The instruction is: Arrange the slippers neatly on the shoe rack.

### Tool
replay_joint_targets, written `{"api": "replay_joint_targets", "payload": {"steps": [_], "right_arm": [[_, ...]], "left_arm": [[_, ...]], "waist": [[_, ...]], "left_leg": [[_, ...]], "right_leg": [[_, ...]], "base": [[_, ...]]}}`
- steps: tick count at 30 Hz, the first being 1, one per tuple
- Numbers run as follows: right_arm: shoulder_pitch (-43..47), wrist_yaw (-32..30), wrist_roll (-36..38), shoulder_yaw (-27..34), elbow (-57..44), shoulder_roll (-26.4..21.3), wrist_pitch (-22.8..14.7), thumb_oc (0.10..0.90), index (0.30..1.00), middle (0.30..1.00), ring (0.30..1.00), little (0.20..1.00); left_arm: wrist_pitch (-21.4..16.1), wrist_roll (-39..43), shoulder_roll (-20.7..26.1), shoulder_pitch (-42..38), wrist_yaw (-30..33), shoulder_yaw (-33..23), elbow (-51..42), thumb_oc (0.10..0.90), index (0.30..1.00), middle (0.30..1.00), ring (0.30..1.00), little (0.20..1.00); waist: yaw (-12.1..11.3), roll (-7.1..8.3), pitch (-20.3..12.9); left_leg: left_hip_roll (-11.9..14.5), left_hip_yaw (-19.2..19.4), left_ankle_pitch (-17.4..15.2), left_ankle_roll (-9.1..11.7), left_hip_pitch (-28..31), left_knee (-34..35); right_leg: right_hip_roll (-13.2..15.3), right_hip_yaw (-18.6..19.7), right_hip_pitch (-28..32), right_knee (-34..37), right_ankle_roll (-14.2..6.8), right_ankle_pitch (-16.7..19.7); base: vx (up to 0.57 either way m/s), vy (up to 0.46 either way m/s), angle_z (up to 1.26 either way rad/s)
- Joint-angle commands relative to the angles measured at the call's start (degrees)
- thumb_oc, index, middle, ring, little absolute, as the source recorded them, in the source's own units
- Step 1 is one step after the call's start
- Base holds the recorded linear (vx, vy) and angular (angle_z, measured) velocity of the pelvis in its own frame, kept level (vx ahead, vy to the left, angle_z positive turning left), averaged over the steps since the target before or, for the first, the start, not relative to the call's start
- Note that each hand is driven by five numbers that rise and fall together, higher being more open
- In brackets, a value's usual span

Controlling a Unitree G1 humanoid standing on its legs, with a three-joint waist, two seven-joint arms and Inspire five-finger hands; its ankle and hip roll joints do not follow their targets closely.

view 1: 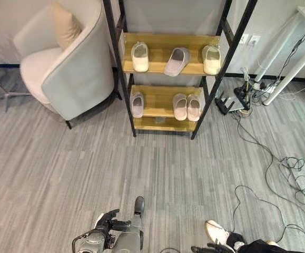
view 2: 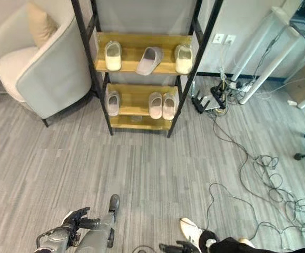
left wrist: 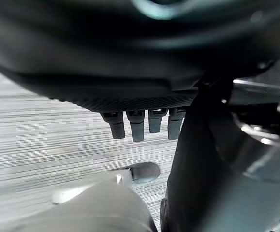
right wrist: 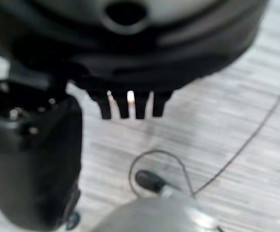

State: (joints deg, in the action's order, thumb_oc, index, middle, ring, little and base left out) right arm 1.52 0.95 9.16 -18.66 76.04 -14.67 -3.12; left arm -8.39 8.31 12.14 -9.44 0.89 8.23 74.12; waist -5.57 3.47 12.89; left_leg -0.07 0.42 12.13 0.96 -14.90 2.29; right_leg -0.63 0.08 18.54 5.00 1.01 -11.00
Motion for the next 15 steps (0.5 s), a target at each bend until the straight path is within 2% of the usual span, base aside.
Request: {"api": "replay_joint_targets", "payload": {"steps": [1,4,5,7,8,9,10,11,13,15], "right_arm": [[-1.98,0.47,-1.42,0.52,-3.24,-0.34,-1.42,0.800,0.900,0.900,0.900,0.900],[-2.06,1.29,-0.71,1.05,-3.14,0.50,-1.17,0.800,0.900,0.900,0.900,0.900],[-1.63,1.49,-1.53,0.66,-3.41,0.88,-1.21,0.800,0.900,0.900,0.900,0.900],[-0.61,1.41,-2.33,0.31,-4.64,1.08,-1.35,0.800,0.900,0.900,0.900,0.900],[-0.27,1.22,-2.36,0.67,-5.32,1.13,-1.40,0.800,0.900,0.900,0.900,0.900],[-0.12,0.99,-2.15,1.01,-5.74,1.23,-1.41,0.800,0.900,0.900,0.900,0.900],[-0.16,0.84,-2.08,1.26,-5.97,1.19,-1.53,0.800,0.900,0.900,0.900,0.900],[-0.44,0.67,-2.03,1.07,-6.01,1.07,-1.64,0.800,0.900,0.900,0.900,0.900],[-0.46,0.67,-2.03,1.04,-6.02,1.07,-1.64,0.800,0.900,0.900,0.900,0.900],[-0.65,0.29,-1.71,1.06,-5.71,0.83,-1.69,0.800,0.900,0.900,0.900,0.900]], "left_arm": [[2.75,-4.63,0.53,7.77,1.09,4.02,4.26,0.800,0.900,0.900,0.900,0.900],[2.89,-5.07,1.48,7.39,1.07,3.98,3.98,0.800,0.900,0.900,0.900,0.900],[3.04,-4.82,1.92,6.99,1.40,3.67,3.70,0.800,0.900,0.900,0.900,0.900],[2.94,-4.09,2.23,5.87,1.81,3.49,3.38,0.800,0.900,0.900,0.900,0.900],[2.94,-3.99,2.28,5.60,1.91,3.62,3.35,0.800,0.900,0.900,0.900,0.900],[3.03,-4.11,2.32,5.38,2.17,3.80,3.41,0.800,0.900,0.900,0.900,0.900],[3.01,-4.19,2.32,5.31,2.16,3.86,3.49,0.800,0.900,0.900,0.900,0.900],[2.81,-4.61,2.23,5.44,2.15,4.25,3.55,0.800,0.900,0.900,0.900,0.900],[2.80,-4.61,2.22,5.47,2.15,4.23,3.55,0.800,0.900,0.900,0.900,0.900],[2.33,-5.32,2.14,5.67,2.40,4.82,3.75,0.800,0.900,0.900,0.900,0.900]], "waist": [[-1.16,1.38,-2.44],[-1.33,3.27,-3.38],[-1.19,3.50,-3.12],[-0.51,2.93,-2.37],[0.04,2.19,-2.14],[0.73,1.42,-2.12],[1.49,0.90,-2.08],[3.11,0.31,-1.79],[3.26,0.36,-1.50],[5.28,0.10,-1.10]], "left_leg": [[0.91,-0.86,-2.15,1.66,-4.47,-6.77],[0.51,0.94,-6.45,-0.11,-3.73,-10.27],[0.25,1.21,-7.98,-0.83,-2.82,-10.68],[0.14,1.31,-9.87,-1.70,-0.92,-11.07],[0.27,1.13,-10.55,-2.12,0.92,-10.71],[0.16,0.58,-11.43,-2.42,3.06,-10.01],[-0.26,-0.17,-12.14,-2.52,4.80,-9.51],[-1.43,-1.75,-13.31,-2.69,7.36,-9.13],[-1.53,-1.88,-13.49,-2.68,7.71,-9.20],[-3.50,-4.48,-14.61,-3.05,10.74,-8.58]], "right_leg": [[-0.98,1.50,-5.27,-3.74,-3.90,1.01],[0.47,0.88,-7.44,-11.05,-6.46,1.77],[1.41,-0.26,-10.52,-16.35,-8.57,4.68],[3.70,-3.22,-15.73,-25.00,-12.07,10.28],[4.88,-5.07,-18.22,-28.78,-12.36,11.98],[5.77,-6.34,-20.47,-29.45,-11.79,12.82],[5.96,-6.81,-21.68,-28.65,-10.78,11.79],[4.73,-5.68,-23.52,-24.89,-9.09,8.99],[4.83,-5.82,-23.13,-25.02,-9.08,8.71],[2.55,-0.93,-26.58,-18.62,-8.45,9.07]], "base": [[0.32,0.229,-0.58],[0.25,0.193,-0.10],[0.18,0.181,0.05],[0.14,0.162,-0.06],[0.21,0.171,-0.08],[0.27,0.143,0.16],[0.44,0.105,0.20],[0.34,0.046,0.24],[0.21,0.008,0.61],[0.33,-0.021,0.75]]}}
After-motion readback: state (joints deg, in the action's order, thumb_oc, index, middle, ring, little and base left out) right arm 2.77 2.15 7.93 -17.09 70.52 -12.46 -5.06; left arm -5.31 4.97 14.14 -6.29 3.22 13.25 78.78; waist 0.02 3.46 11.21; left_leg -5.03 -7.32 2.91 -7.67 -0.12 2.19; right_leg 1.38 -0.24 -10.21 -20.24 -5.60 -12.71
